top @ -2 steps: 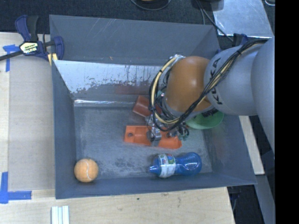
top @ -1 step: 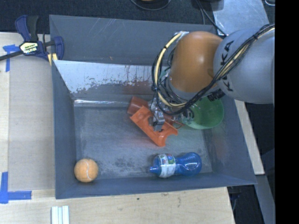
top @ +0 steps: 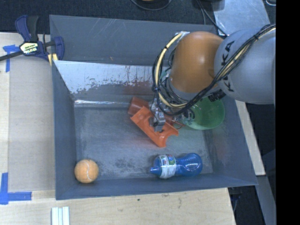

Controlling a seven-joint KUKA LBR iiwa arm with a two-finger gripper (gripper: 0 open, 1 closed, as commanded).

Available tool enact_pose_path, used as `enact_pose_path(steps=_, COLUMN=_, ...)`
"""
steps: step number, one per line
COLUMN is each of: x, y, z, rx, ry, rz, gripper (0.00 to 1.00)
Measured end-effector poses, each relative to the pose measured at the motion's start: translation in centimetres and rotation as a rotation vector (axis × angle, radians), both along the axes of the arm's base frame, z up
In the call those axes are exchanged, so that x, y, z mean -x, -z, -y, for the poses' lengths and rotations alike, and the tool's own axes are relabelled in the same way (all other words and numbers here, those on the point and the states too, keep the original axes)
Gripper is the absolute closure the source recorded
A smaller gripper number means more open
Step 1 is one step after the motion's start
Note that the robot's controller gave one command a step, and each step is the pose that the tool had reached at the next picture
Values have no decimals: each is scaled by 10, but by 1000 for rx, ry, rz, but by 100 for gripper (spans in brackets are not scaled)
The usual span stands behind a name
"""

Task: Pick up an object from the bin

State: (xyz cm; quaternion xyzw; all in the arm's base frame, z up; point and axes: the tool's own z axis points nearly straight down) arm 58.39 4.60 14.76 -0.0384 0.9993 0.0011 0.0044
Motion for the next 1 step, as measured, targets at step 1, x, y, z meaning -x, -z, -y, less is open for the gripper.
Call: enact_pose_path(steps=1, x=-15, y=-99, z=-3, rx=0, ry=-1, rz=9, gripper=100)
